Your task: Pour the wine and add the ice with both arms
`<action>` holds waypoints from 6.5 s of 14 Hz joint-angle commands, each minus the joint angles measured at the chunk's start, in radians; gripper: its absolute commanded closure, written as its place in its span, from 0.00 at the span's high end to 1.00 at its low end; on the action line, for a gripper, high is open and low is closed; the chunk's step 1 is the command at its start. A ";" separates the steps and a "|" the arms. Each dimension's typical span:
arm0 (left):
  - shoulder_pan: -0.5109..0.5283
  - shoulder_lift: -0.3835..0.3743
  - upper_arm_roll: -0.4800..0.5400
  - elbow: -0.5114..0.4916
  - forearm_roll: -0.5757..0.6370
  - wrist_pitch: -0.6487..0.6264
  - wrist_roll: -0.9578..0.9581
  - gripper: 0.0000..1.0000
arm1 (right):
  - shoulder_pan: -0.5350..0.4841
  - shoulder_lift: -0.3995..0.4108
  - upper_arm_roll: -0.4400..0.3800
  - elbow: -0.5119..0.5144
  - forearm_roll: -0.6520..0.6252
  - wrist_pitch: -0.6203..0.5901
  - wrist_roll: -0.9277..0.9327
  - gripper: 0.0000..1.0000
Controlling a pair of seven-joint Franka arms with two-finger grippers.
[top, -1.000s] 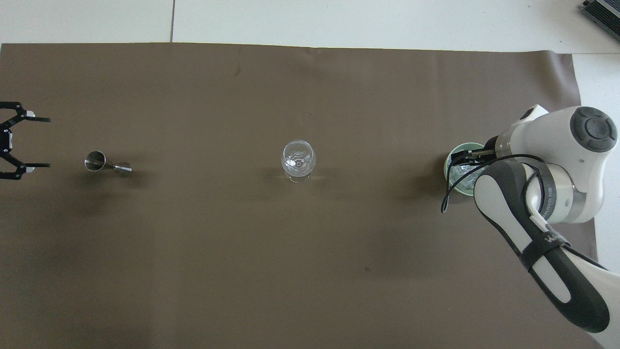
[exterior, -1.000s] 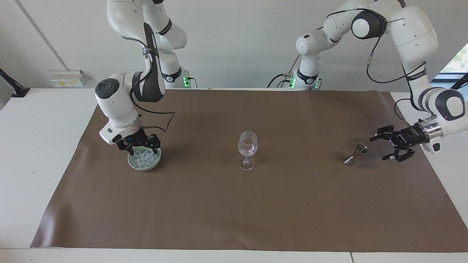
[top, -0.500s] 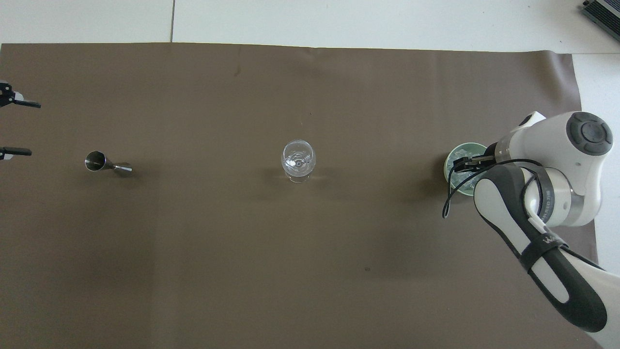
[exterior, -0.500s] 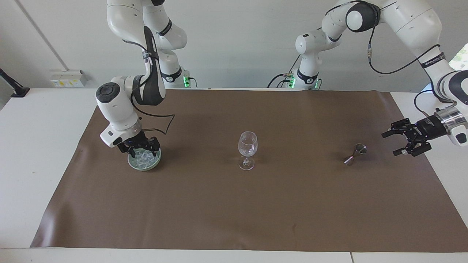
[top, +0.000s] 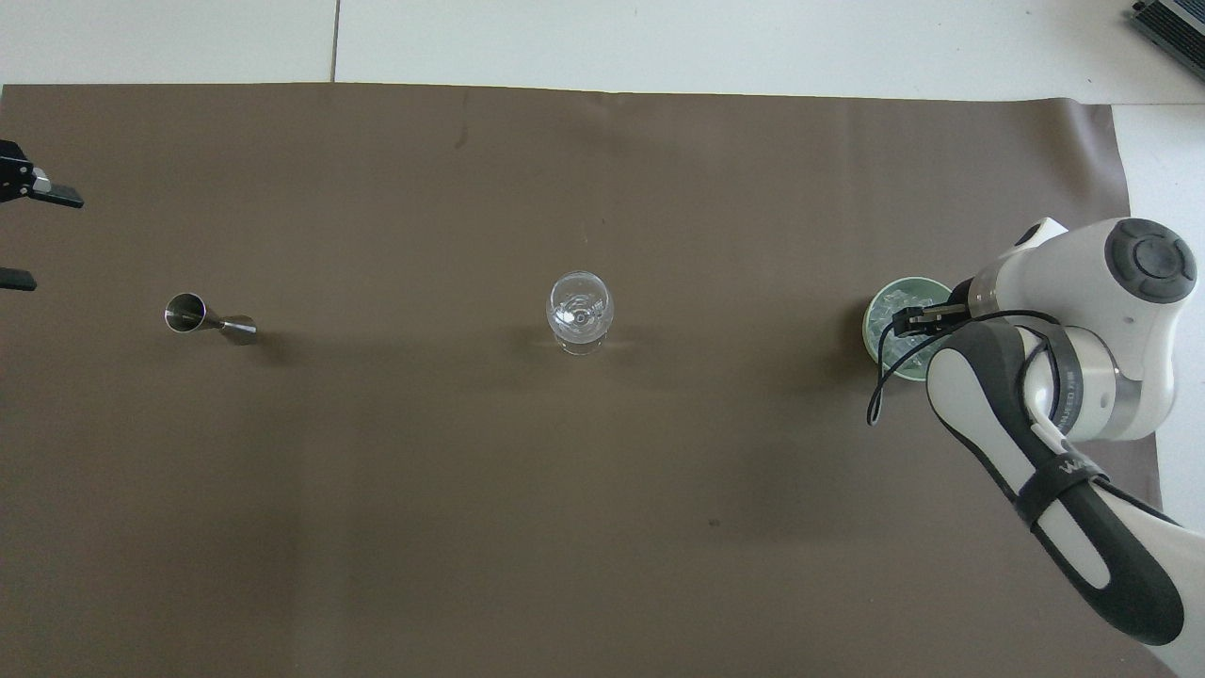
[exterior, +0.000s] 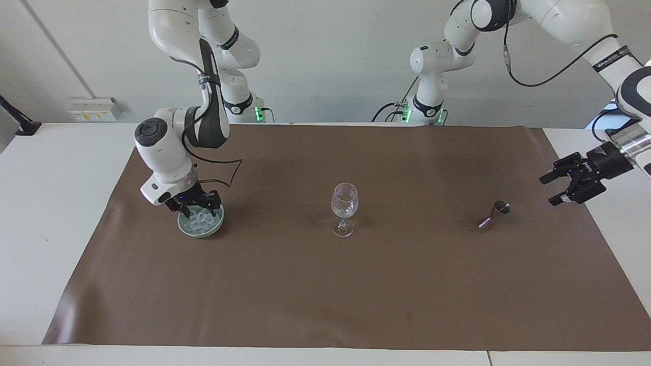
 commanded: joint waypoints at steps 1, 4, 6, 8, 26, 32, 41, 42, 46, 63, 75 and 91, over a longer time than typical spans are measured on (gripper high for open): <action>-0.015 -0.045 -0.023 -0.021 0.089 0.027 0.157 1.00 | -0.018 -0.017 0.013 -0.017 -0.010 0.004 0.006 0.59; -0.015 -0.080 -0.103 -0.018 0.221 0.032 0.251 1.00 | -0.018 -0.015 0.015 -0.013 -0.010 0.005 0.007 0.59; -0.019 -0.099 -0.138 -0.018 0.289 0.033 0.269 1.00 | -0.016 -0.011 0.016 -0.003 -0.008 0.008 0.014 0.59; -0.026 -0.132 -0.160 -0.022 0.339 0.026 0.309 1.00 | -0.013 -0.009 0.018 -0.002 -0.008 0.016 0.024 0.59; -0.128 -0.269 -0.039 -0.163 0.378 -0.105 0.434 1.00 | -0.005 0.006 0.026 -0.002 -0.004 0.082 0.037 0.52; -0.122 -0.300 -0.036 -0.117 0.378 -0.126 0.434 1.00 | -0.005 0.006 0.026 -0.002 -0.004 0.071 0.038 0.30; -0.118 -0.275 -0.048 -0.124 0.382 -0.125 0.417 1.00 | -0.005 0.008 0.024 0.039 -0.002 0.007 0.037 0.00; -0.118 -0.260 -0.048 -0.121 0.387 -0.109 0.417 1.00 | -0.005 0.005 0.024 0.059 0.002 -0.019 0.037 0.00; -0.110 -0.199 -0.045 -0.117 0.393 -0.062 0.436 1.00 | -0.005 -0.015 0.027 0.133 0.010 -0.102 0.059 0.00; -0.139 -0.175 -0.052 -0.217 0.389 0.081 0.550 1.00 | 0.007 -0.002 0.360 0.452 -0.005 -0.151 0.670 0.00; -0.130 -0.177 -0.052 -0.214 0.390 0.069 0.549 1.00 | 0.119 0.101 0.536 0.535 -0.102 -0.058 0.932 0.00; -0.131 -0.186 -0.082 -0.223 0.390 0.027 0.539 1.00 | 0.150 0.152 0.543 0.458 -0.168 -0.047 0.946 0.00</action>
